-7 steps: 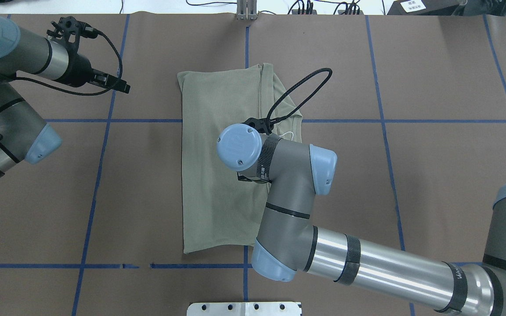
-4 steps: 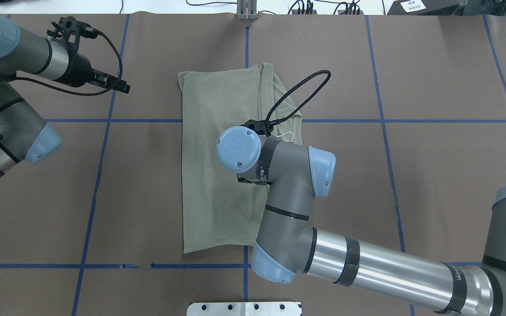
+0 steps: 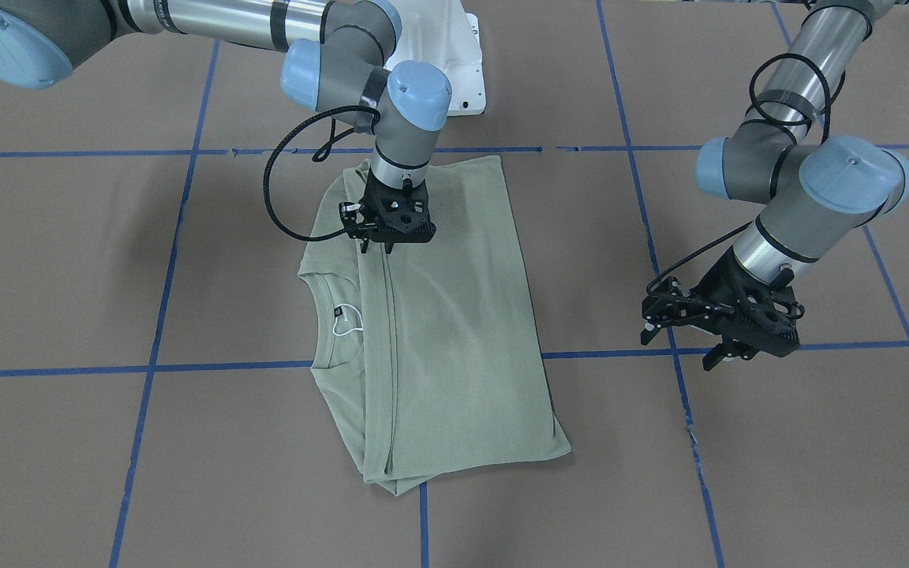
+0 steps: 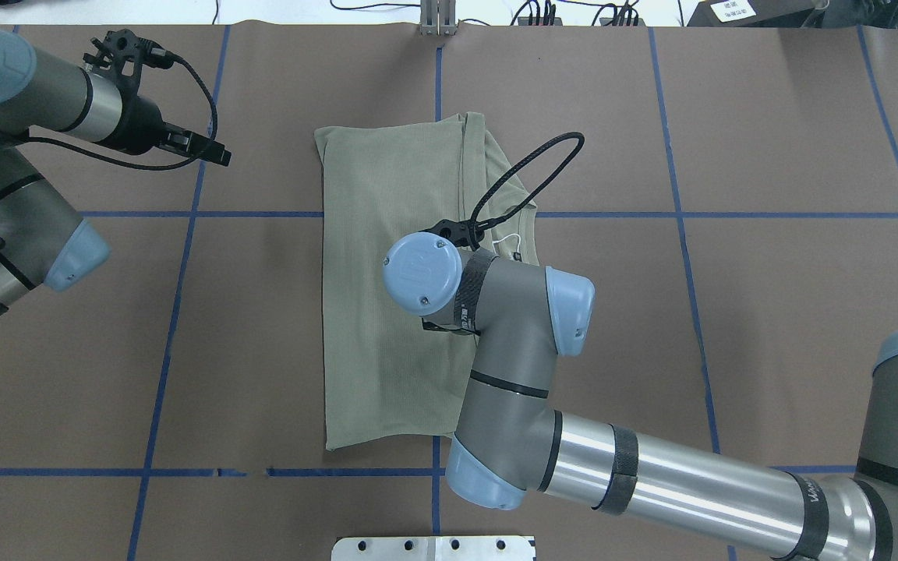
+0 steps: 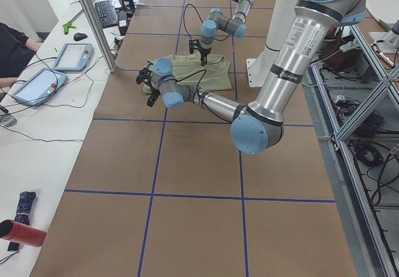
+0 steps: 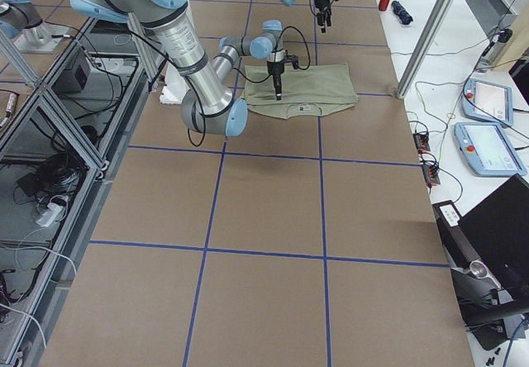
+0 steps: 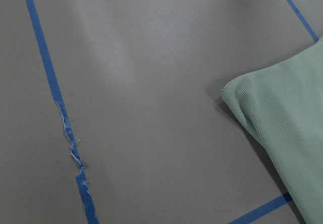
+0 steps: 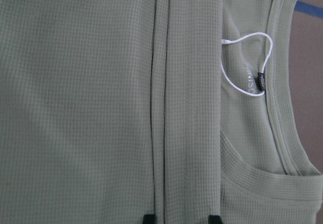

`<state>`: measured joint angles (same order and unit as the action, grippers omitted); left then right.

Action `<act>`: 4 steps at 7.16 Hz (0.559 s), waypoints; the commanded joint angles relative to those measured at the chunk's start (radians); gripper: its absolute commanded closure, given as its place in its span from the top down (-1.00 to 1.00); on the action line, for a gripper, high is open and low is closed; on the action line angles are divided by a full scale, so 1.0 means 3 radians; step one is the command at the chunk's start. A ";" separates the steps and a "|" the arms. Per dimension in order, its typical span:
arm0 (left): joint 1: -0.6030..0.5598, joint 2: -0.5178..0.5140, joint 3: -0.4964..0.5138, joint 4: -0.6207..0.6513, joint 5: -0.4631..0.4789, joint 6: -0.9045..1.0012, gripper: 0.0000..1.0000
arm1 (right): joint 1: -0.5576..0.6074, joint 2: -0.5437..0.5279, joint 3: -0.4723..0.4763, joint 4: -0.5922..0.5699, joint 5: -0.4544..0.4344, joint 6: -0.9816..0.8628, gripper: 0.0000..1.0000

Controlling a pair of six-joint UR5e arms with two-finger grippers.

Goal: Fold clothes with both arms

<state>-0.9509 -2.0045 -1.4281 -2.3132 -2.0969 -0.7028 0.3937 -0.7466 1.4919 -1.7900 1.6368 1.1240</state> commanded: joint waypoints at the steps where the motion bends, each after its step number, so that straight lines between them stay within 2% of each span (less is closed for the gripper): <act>1: -0.0001 0.0004 0.0000 0.0000 0.0000 0.0001 1.00 | -0.0003 -0.0012 0.0002 -0.0011 0.0000 0.0001 -0.18; 2: -0.0001 0.0004 0.0005 0.0000 0.0000 0.0001 1.00 | -0.0003 -0.0002 0.0007 -0.0066 0.0000 0.0001 -0.59; 3: 0.0004 0.0004 0.0005 0.0000 0.0000 0.0001 1.00 | 0.0002 -0.0006 0.0012 -0.0087 0.0000 0.0001 -0.85; 4: -0.0001 0.0004 0.0000 0.0000 0.0005 0.0001 1.00 | 0.0002 -0.0001 0.0023 -0.0087 0.0000 -0.0004 -1.00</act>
<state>-0.9506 -2.0034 -1.4271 -2.3132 -2.0966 -0.7026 0.3936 -0.7480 1.4958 -1.8123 1.6368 1.1240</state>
